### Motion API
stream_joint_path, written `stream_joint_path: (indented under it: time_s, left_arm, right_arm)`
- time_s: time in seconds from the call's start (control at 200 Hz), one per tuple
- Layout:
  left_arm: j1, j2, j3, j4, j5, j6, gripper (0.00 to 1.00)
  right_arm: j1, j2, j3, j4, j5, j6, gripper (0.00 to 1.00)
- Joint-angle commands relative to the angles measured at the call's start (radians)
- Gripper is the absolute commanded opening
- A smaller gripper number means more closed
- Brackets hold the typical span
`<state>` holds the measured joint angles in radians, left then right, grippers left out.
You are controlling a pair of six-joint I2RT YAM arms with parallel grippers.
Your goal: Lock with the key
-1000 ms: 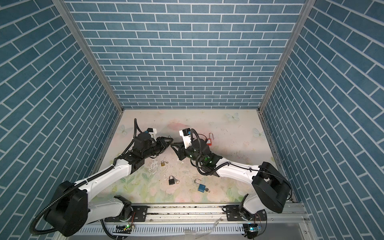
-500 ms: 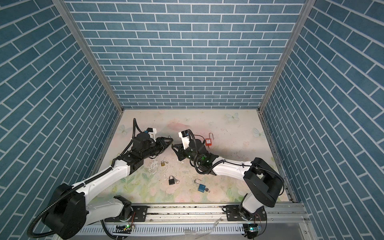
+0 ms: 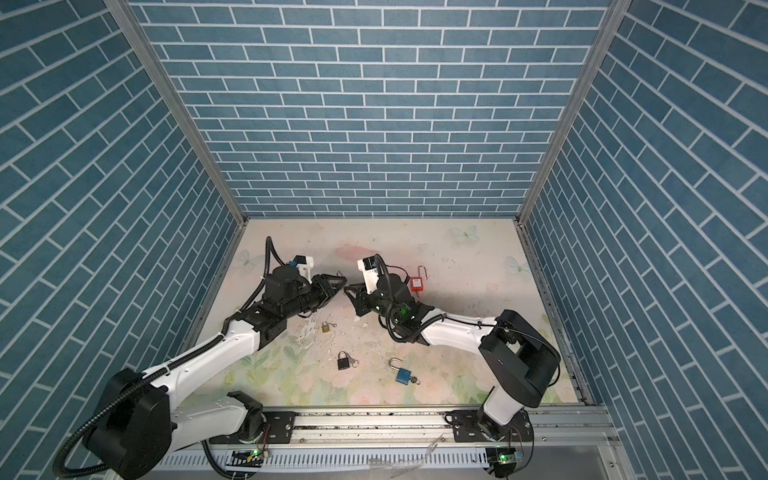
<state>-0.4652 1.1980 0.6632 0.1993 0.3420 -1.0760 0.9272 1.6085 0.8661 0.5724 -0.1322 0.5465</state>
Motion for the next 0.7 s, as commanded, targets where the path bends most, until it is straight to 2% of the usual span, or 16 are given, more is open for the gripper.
stream_joint_path:
  time_s: [0.0,0.445,0.695]
  left_arm:
    - [-0.004,-0.015,0.009,0.028,0.005,0.007,0.00]
    - [-0.004,-0.015,0.007,0.031,0.006,-0.004,0.00]
    - [-0.003,-0.004,0.022,0.029,-0.002,-0.008,0.00]
  right_arm:
    - [-0.004,0.020,0.024,0.027,-0.015,0.025,0.20]
    - [-0.004,0.033,0.027,0.035,-0.038,0.030,0.00]
    - [-0.004,0.046,0.028,0.044,-0.066,0.034,0.00]
